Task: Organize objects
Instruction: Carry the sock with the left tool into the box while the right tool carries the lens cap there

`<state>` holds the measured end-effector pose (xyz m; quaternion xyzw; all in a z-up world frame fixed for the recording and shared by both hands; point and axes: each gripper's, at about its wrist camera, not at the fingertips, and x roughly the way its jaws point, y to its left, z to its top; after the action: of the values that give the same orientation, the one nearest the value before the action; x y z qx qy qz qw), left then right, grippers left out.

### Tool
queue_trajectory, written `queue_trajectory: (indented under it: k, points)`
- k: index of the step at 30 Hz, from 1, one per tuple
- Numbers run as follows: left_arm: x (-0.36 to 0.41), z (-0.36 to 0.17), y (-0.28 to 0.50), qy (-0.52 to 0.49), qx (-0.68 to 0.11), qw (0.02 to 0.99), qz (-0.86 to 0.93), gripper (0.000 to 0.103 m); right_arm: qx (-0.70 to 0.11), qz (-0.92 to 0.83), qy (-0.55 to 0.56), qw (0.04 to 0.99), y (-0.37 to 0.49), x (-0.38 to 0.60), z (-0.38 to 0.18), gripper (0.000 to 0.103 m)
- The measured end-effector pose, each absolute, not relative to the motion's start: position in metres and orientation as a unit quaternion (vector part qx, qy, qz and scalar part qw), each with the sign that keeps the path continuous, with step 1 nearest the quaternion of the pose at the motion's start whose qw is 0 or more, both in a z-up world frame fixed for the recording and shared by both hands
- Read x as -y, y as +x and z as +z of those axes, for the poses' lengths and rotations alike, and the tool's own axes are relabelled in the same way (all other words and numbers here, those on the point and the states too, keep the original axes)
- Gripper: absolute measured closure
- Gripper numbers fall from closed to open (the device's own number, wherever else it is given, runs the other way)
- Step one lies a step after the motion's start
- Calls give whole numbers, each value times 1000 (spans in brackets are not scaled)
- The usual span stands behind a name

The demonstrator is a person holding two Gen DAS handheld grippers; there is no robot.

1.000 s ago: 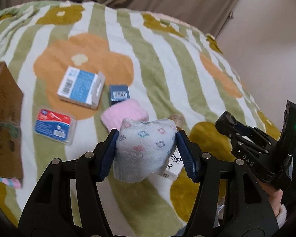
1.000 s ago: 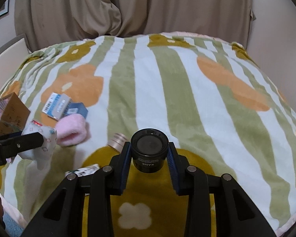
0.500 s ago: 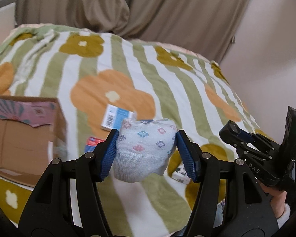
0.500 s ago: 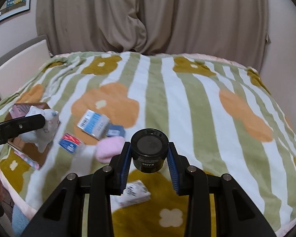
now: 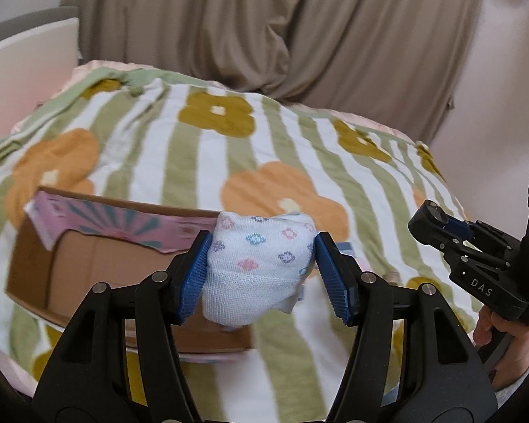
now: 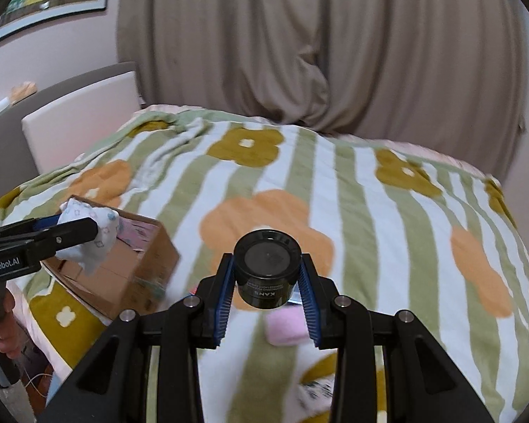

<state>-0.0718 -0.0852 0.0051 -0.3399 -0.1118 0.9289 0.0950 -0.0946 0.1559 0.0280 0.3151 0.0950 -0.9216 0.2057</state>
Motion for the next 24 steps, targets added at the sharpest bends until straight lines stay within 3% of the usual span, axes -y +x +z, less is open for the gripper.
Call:
queue_trajectory:
  k: [10, 24]
  points:
    - [177, -6, -72, -347, 122, 41, 929, 47, -102, -897, 334, 272, -104, -63, 14, 70]
    - [260, -77, -96, -403, 133, -19, 905, 47, -152, -845, 389, 335, -105, 51, -53, 70]
